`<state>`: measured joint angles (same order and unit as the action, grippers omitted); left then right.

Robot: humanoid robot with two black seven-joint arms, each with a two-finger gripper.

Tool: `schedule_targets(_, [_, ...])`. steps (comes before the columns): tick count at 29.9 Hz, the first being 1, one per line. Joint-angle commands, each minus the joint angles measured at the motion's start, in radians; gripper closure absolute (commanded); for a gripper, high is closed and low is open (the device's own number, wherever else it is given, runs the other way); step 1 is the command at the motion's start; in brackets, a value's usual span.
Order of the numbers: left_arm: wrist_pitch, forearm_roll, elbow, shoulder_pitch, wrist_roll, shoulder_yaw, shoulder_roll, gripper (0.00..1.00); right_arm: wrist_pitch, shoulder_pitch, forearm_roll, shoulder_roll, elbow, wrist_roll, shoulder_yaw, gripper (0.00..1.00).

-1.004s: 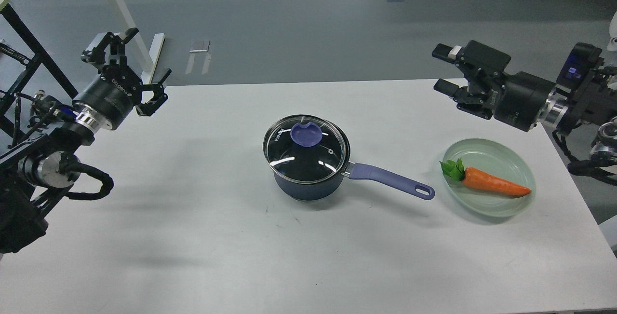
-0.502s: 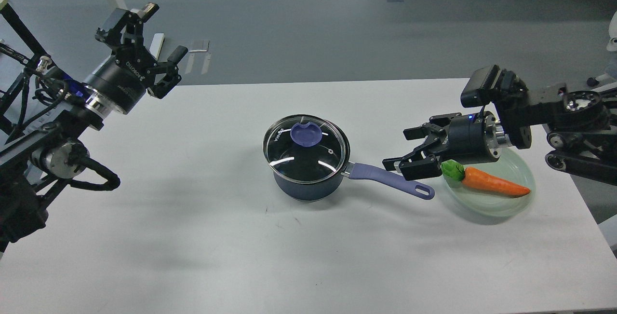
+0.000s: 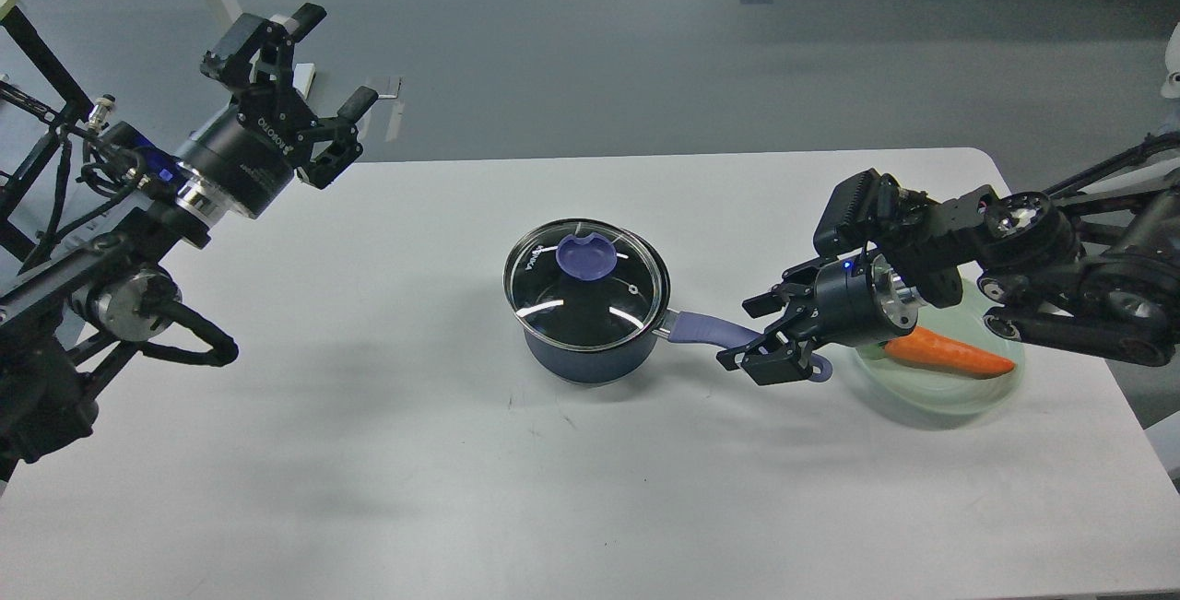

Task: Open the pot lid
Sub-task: 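Reach the right gripper to the purple pot handle and grasp it, then move the left gripper over the pot toward the purple lid knob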

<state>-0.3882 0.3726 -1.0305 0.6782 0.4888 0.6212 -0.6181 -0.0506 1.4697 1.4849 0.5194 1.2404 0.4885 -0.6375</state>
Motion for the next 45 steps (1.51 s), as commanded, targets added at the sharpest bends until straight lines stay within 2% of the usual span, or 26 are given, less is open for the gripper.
schedule_targets(1, [0.0, 0.0, 0.001, 0.0, 0.0, -0.002, 0.004, 0.01, 0.0, 0.0, 0.0, -0.016, -0.002, 0.0, -0.01, 0.41])
schedule_targets(7, [-0.001, 0.0, 0.0, -0.002, 0.0, -0.002, 0.006, 0.01, 0.0, 0.0, 0.002, -0.018, -0.015, 0.0, -0.041, 0.47])
schedule_targets(10, [-0.003, 0.002, 0.0, -0.002, 0.0, -0.003, 0.006, 0.01, 0.002, 0.0, 0.002, -0.021, -0.019, 0.0, -0.041, 0.53])
schedule_targets(12, [-0.004, 0.002, 0.0, 0.0, 0.0, -0.008, 0.006, 0.01, 0.002, 0.001, 0.002, -0.021, -0.021, 0.0, -0.042, 0.54])
schedule_targets(18, [-0.012, 0.067, 0.001, 0.001, 0.0, -0.008, 0.001, 0.01, 0.002, 0.003, 0.003, -0.021, -0.021, 0.0, -0.042, 0.69])
schedule_targets(20, [-0.012, 0.11, 0.0, 0.003, 0.0, -0.008, 0.004, 0.01, 0.002, 0.006, 0.003, -0.021, -0.021, 0.0, -0.042, 0.69])
schedule_targets(25, [-0.014, 0.338, -0.011, 0.029, 0.0, -0.006, 0.004, 0.01, 0.003, 0.008, 0.002, -0.021, -0.021, 0.0, -0.042, 0.71])
schedule_targets(28, [0.014, 0.634, -0.051, 0.072, 0.0, -0.006, 0.004, 0.01, 0.002, 0.006, 0.0, -0.019, -0.021, 0.0, -0.042, 0.71])
schedule_targets(31, [0.096, 0.949, -0.109, 0.112, 0.0, -0.008, 0.008, 0.01, 0.002, 0.006, 0.0, -0.021, -0.021, 0.0, -0.042, 0.71])
schedule_targets(33, [0.179, 1.133, -0.146, 0.129, 0.0, -0.04, 0.018, 0.01, 0.003, 0.006, 0.0, -0.027, -0.021, 0.0, -0.042, 0.7])
schedule_targets(36, [0.317, 1.343, -0.177, 0.185, 0.0, -0.176, 0.046, 0.01, 0.003, 0.004, 0.0, -0.035, -0.022, 0.0, -0.042, 0.7])
schedule_targets(40, [0.521, 1.47, -0.163, 0.262, 0.0, -0.386, 0.083, 0.01, 0.003, 0.004, -0.002, -0.041, -0.024, 0.0, -0.042, 0.7])
schedule_targets(45, [0.539, 1.508, -0.085, 0.285, 0.0, -0.459, 0.156, 0.01, 0.003, 0.004, -0.002, -0.041, -0.024, 0.0, -0.042, 0.7])
